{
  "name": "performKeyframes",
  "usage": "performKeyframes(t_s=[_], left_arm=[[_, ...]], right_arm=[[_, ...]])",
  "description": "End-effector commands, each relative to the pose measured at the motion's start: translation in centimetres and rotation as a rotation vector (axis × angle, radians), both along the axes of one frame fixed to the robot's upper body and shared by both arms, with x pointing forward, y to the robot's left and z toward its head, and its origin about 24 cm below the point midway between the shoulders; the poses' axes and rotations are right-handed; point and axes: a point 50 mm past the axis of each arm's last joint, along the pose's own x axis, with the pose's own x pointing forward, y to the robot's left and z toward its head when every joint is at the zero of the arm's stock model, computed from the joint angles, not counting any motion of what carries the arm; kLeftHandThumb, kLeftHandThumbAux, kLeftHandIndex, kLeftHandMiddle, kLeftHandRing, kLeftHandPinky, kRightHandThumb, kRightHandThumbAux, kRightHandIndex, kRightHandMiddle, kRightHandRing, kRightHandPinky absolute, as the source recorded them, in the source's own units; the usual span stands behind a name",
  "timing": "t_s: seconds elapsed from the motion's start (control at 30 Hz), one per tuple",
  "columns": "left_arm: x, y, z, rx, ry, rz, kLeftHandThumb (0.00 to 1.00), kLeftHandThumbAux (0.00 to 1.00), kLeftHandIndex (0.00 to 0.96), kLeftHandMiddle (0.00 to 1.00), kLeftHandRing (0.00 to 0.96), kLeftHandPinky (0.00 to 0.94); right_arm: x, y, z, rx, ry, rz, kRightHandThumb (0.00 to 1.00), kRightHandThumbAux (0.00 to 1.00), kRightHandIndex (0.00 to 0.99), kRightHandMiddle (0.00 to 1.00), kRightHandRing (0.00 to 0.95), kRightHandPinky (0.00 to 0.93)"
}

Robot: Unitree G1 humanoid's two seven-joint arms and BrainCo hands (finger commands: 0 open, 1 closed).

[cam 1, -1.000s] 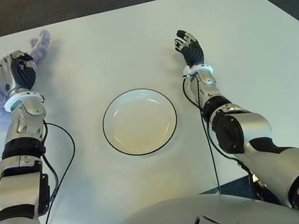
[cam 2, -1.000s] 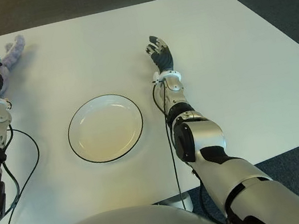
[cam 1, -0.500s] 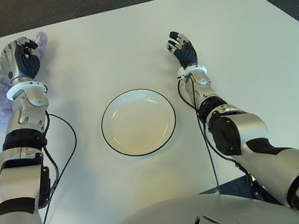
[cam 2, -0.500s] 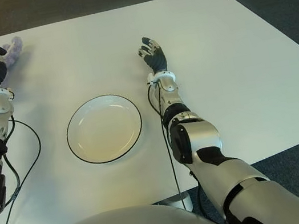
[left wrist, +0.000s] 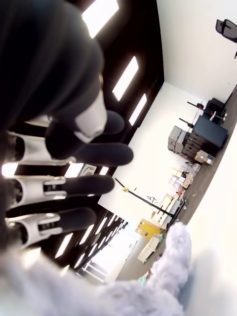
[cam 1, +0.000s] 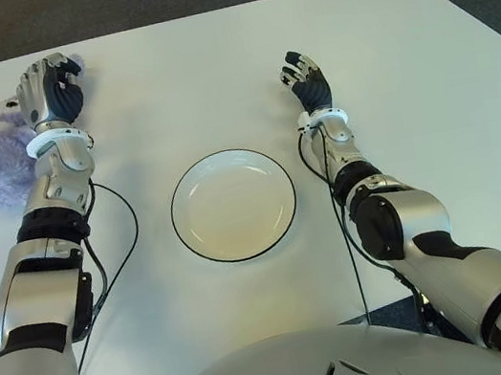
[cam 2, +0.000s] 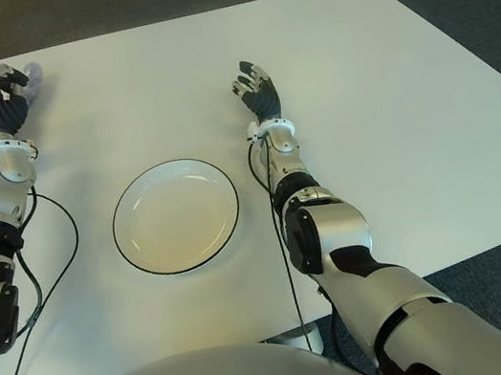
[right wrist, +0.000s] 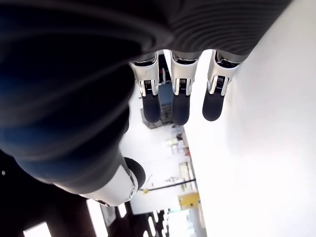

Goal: Put the doll into the plate.

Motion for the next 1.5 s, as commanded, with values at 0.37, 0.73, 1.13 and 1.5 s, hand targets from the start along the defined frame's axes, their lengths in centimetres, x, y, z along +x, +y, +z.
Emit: performKeyframes(t_s=[0.37,0.73,1.13,1.5], left_arm=[[1.5,-2.9,0.5,-0.046,0.008,-0.059,0.847,0.65,0.445,0.489,0.662,0.638],[1.9,-3.8,0.9,-0.093,0.002,-0.099,0.848,0.651,0.444,0.49,0.657,0.665],[-0.4,-3.2,-0.6,-0.019,-0.066,-0.063,0.849,0.649,0.428,0.55,0.544,0.503],[-5.6,-3.0,-0.9,0.058,-0.239,-0.012,0.839,0.66,0.395,0.524,0.482,0.443]], right_arm=[[-1.5,0.1,-3.3,0.005,0.144,0.004,0.572,0.861,0.181,0.126,0.114,0.133],[-1.4,0.1,-3.3,-0.002,0.145,0.003,0.559,0.853,0.178,0.123,0.111,0.135],[-1.5,0.0,-3.4,0.0,0.149,-0.001,0.572,0.858,0.16,0.12,0.111,0.133],[-1.5,-0.1,-3.5,0.019,0.162,-0.007,0.57,0.855,0.17,0.124,0.119,0.142]])
